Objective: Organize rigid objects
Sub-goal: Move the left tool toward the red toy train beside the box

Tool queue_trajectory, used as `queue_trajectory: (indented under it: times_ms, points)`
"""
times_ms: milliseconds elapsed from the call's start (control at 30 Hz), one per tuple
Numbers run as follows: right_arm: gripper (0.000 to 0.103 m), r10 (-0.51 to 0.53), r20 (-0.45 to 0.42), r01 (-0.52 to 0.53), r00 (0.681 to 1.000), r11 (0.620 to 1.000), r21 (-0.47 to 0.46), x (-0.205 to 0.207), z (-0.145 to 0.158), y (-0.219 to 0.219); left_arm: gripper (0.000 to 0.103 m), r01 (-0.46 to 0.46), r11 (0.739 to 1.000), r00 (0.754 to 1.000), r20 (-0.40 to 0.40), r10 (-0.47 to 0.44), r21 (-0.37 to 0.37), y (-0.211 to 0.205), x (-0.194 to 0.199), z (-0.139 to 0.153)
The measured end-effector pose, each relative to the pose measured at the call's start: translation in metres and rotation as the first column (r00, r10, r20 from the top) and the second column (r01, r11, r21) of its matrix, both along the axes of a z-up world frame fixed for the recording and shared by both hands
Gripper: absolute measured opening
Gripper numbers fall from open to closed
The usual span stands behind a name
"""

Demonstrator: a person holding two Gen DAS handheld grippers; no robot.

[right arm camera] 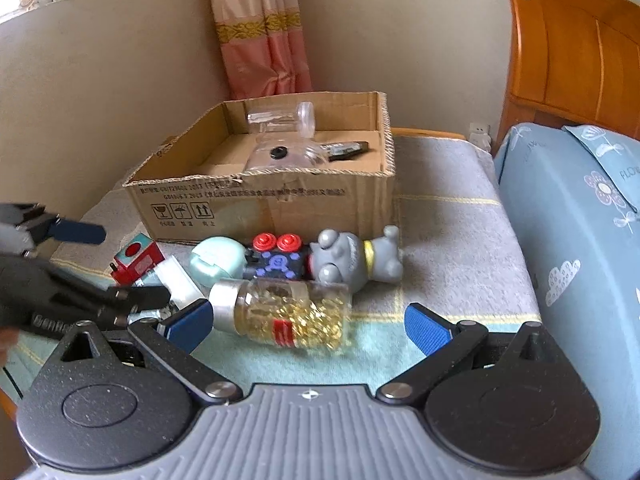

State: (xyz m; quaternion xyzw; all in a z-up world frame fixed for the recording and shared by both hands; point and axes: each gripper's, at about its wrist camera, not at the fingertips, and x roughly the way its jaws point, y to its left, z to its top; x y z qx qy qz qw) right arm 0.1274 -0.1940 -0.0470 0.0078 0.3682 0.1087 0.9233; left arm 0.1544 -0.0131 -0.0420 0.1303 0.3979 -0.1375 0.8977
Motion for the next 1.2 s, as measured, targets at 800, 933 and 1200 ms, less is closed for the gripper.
queue_trajectory:
  times_ms: [800, 933, 1200]
  points:
    - [0.103, -0.013, -0.018, 0.011, 1.000, 0.996, -0.086, 0.023, -0.019, 0.006, 0.098, -0.216, 0.976, 0.975, 0.043, 0.217, -0.028, 0.070, 0.027, -0.011]
    - [0.103, -0.011, -0.019, 0.009, 1.000, 0.997, -0.079, 0.017, -0.023, -0.007, 0.098, -0.253, 0.967, 0.967, 0.038, 0.254, -0.022, 0.086, 0.029, -0.015]
    - [0.103, 0.033, -0.050, -0.041, 0.998, 0.985, -0.168, 0.009, -0.043, -0.012, 0.098, -0.178, 0.982, 0.983, 0.029, 0.180, -0.065, 0.087, 0.016, -0.020]
